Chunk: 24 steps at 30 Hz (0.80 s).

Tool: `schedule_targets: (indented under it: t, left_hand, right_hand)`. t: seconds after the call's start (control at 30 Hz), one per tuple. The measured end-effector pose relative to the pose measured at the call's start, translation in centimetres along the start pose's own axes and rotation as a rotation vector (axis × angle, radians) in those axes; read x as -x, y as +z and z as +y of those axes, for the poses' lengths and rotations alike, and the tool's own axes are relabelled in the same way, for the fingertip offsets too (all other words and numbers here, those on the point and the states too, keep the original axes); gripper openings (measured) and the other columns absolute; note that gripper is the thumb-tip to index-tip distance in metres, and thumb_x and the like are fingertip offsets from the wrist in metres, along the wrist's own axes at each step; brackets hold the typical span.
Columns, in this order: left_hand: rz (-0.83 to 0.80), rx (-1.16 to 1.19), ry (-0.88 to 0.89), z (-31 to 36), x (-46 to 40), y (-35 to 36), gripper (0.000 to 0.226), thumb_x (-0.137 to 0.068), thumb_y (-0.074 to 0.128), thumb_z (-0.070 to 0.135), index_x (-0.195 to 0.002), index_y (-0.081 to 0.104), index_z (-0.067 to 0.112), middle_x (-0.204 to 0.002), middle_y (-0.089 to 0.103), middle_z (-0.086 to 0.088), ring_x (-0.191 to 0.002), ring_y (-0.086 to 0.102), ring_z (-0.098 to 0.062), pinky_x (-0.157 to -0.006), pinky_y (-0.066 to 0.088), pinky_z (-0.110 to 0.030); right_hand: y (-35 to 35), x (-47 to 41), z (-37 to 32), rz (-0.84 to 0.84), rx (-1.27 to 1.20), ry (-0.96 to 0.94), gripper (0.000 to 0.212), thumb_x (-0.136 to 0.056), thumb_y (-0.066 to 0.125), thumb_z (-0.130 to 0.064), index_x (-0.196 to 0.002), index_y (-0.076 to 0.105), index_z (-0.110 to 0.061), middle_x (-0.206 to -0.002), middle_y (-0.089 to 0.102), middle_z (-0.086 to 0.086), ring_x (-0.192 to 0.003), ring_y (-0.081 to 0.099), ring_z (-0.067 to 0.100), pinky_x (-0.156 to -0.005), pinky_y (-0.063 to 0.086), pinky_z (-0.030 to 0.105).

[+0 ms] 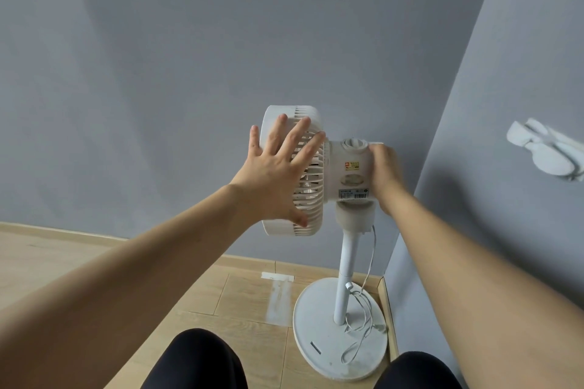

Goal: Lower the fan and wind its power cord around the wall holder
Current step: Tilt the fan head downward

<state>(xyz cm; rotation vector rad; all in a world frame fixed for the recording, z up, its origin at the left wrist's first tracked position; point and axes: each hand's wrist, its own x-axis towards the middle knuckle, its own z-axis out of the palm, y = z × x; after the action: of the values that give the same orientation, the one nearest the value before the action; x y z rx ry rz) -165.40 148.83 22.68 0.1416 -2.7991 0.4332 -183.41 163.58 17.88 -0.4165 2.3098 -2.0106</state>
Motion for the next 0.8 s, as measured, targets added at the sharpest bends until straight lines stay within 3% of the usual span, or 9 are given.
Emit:
schedule_targets:
  t: [0.27,0.43,0.57,0.8]
  left_hand:
    - [0.015,-0.006,0.048,-1.7,-0.2,0.6,0.147,-0.044,0.072,0.082,-0.155,-0.007,0.026,-0.163,-0.01,-0.003,-0.149,-0.014,-0.035,-0.113,0.004,-0.07]
    - [0.004,-0.012,0.076,-2.5,-0.5,0.7,0.147,-0.044,0.072,0.082,-0.155,-0.005,0.025,-0.163,-0.011,-0.003,-0.149,-0.014,-0.035,-0.113,0.006,-0.071]
    - [0.005,-0.031,0.094,-2.6,-0.9,0.8,0.147,-0.045,0.074,0.08,-0.155,-0.006,0.024,-0.163,-0.01,-0.005,-0.149,-0.012,-0.036,-0.111,0.006,-0.073]
    - [0.011,-0.049,0.104,-2.6,-1.2,1.0,0.148,-0.045,0.075,0.078,-0.155,-0.009,0.024,-0.163,-0.011,-0.004,-0.149,-0.014,-0.036,-0.111,0.006,-0.073]
  right_hand:
    - [0.1,1.7,-0.4,0.047,0.064,0.003,0.04,-0.081,0.037,-0.052,-0.103,0.052,-0.022,-0.089,0.056,-0.012,-0.079,0.054,0.005,-0.057,0.038,0.028]
    - [-0.2,2.0,-0.2,0.049,0.103,0.01,0.036,-0.085,0.036,-0.056,-0.102,0.047,-0.027,-0.086,0.052,-0.016,-0.077,0.05,0.002,-0.057,0.036,0.027]
    - [-0.5,2.1,0.1,0.065,0.119,0.012,0.035,-0.084,0.035,-0.059,-0.103,0.044,-0.031,-0.088,0.05,-0.011,-0.077,0.049,0.01,-0.057,0.032,0.026]
    - [-0.9,2.2,0.3,0.041,0.088,0.029,0.036,-0.084,0.036,-0.06,-0.105,0.042,-0.031,-0.087,0.05,-0.013,-0.077,0.047,-0.001,-0.057,0.032,0.025]
